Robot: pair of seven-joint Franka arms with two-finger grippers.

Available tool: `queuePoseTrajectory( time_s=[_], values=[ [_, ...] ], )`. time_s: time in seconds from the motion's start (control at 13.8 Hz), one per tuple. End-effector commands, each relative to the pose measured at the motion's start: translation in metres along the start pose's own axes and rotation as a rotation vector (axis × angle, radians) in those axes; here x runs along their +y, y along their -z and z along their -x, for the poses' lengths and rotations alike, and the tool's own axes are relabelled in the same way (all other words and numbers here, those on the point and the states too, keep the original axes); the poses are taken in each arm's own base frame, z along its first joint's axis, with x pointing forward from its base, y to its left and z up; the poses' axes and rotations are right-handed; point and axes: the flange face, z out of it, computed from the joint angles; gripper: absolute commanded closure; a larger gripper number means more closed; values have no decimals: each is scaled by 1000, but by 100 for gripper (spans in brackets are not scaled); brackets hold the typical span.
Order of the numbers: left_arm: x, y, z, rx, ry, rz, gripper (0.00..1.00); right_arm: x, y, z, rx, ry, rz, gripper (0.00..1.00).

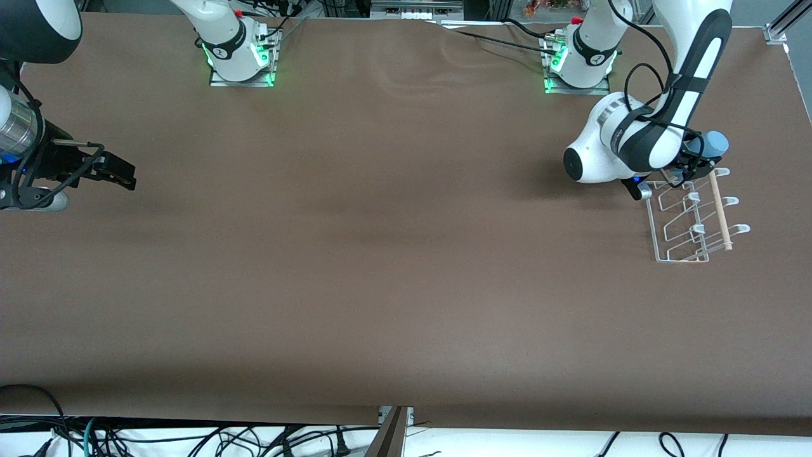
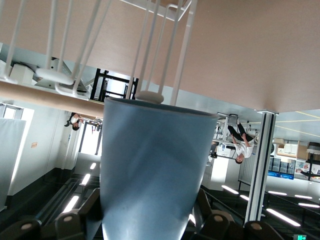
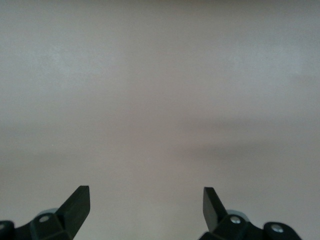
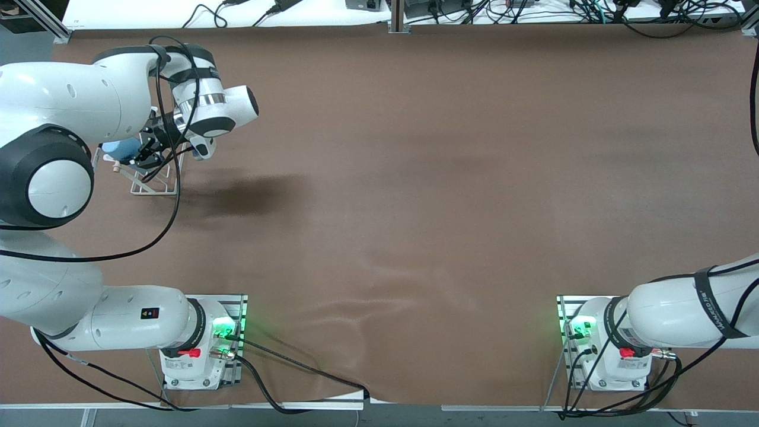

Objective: Transfer cup to left arm and place on rack
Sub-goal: 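Carry the cup with the left gripper above the wire rack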

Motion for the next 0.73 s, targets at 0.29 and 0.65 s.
queuePoseTrajectory(
  time_s=[0.29,0.65],
  values=[
    [3,-3,-16,14,-24,-50,80,1,2,3,11,17,-4,0],
    [-1,-7,-20,5,21,-75,0,2,2,3,11,15,-4,0]
  ],
)
